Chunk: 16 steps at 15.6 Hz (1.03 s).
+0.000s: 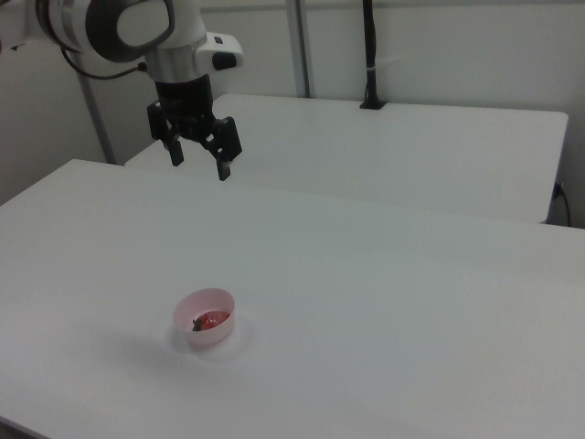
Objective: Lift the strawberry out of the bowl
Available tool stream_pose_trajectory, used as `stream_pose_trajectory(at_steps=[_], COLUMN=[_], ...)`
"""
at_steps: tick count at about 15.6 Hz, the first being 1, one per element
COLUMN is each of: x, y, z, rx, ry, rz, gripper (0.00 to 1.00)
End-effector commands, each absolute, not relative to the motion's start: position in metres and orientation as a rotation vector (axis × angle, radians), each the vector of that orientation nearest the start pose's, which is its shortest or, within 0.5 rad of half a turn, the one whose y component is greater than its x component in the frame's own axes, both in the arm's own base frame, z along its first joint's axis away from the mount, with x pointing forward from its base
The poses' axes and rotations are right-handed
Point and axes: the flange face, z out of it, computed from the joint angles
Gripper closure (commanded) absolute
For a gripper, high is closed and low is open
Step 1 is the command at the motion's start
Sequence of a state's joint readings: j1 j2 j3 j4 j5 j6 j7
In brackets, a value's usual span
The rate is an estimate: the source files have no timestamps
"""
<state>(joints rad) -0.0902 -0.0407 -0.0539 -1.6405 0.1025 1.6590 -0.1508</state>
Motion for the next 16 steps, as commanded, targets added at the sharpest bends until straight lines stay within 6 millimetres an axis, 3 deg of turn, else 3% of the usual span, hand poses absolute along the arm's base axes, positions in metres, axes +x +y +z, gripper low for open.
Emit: stream_pose_trajectory(at_steps=[1,4,6,8,10,13,16], x=[0.542,0.542,0.542,0.544,0.548,0.551,0.557], y=[-0.076,-0.078,-0.064,-0.054,-0.044,-0.036,-0.024], z=[0.620,0.597,0.565,0.522,0.481,0.439,0.409], rx=[-3.056,-3.113,-3.138,-3.191,-3.235,-3.246,-3.233], ry=[-0.097,-0.414,-0.508,-0.484,-0.328,-0.300,-0.326], rz=[-0.129,-0.033,0.089,0.216,0.176,0.128,0.203], gripper=[0.00,0.00,0.00,0.00,0.00,0.03,0.22])
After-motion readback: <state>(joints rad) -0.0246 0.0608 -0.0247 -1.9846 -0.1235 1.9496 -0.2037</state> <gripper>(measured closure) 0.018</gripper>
